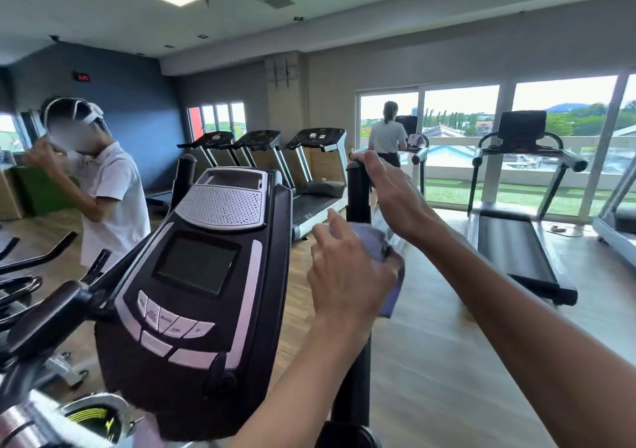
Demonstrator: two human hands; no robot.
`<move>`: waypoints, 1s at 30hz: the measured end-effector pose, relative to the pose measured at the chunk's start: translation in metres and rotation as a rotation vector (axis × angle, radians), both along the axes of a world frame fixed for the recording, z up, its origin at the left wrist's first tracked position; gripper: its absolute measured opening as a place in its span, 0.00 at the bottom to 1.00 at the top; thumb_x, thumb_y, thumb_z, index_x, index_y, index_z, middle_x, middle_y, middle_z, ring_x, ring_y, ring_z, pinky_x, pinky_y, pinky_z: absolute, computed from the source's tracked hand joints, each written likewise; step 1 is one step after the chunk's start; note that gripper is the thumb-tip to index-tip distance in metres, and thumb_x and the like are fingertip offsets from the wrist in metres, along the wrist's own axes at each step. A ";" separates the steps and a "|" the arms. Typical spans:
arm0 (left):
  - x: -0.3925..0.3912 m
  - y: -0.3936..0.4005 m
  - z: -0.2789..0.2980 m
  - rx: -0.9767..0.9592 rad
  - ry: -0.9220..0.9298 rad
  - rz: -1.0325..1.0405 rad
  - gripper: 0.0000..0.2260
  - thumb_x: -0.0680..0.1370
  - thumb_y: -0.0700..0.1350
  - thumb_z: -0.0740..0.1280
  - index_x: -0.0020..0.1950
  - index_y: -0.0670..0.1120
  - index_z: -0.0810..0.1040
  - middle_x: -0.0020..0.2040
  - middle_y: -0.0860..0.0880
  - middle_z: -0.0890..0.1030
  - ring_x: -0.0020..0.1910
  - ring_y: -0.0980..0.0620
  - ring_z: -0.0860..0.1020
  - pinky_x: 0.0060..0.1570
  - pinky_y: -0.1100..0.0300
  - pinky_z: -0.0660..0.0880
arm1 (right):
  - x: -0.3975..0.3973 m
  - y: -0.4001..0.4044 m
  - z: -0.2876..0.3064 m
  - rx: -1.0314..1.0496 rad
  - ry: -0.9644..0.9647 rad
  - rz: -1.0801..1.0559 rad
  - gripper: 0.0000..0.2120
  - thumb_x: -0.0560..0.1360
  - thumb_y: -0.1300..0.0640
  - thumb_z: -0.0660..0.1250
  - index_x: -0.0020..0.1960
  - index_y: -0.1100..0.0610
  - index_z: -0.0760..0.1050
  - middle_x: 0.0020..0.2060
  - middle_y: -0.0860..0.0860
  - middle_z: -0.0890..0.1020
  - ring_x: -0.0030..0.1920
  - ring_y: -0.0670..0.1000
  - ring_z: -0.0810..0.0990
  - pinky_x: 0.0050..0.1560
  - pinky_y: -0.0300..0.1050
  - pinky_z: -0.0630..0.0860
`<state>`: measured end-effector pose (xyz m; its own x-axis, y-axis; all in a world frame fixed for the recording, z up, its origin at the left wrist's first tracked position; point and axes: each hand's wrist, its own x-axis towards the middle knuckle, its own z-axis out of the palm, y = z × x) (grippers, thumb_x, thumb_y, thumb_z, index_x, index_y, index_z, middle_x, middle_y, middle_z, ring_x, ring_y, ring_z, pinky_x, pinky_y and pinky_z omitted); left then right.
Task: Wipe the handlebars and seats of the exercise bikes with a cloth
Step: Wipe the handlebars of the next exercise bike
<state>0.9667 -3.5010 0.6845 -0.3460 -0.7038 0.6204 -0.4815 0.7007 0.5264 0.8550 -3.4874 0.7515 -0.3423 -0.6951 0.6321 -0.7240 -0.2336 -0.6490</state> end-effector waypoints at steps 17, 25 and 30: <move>-0.020 -0.020 0.008 -0.163 0.081 0.021 0.44 0.79 0.62 0.59 0.82 0.35 0.44 0.83 0.34 0.47 0.82 0.36 0.49 0.81 0.48 0.51 | -0.005 0.000 -0.003 0.020 -0.014 -0.022 0.35 0.81 0.33 0.43 0.75 0.50 0.73 0.71 0.47 0.77 0.71 0.45 0.72 0.76 0.51 0.64; -0.016 -0.013 0.014 -0.100 0.094 0.007 0.44 0.78 0.62 0.68 0.81 0.37 0.54 0.75 0.40 0.66 0.70 0.41 0.70 0.62 0.50 0.75 | -0.013 0.001 -0.002 0.052 -0.058 0.021 0.39 0.77 0.27 0.41 0.75 0.46 0.72 0.71 0.49 0.77 0.72 0.45 0.72 0.77 0.56 0.62; -0.002 -0.007 -0.002 -0.022 -0.046 0.024 0.43 0.79 0.63 0.64 0.83 0.40 0.50 0.72 0.44 0.68 0.69 0.44 0.70 0.61 0.52 0.73 | -0.008 -0.001 -0.005 0.030 -0.061 0.017 0.37 0.79 0.29 0.42 0.75 0.47 0.72 0.74 0.46 0.74 0.74 0.44 0.69 0.79 0.54 0.60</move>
<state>0.9652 -3.5076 0.6820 -0.3578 -0.6984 0.6198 -0.5217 0.7000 0.4876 0.8468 -3.4883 0.7466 -0.3670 -0.7195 0.5896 -0.6792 -0.2258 -0.6984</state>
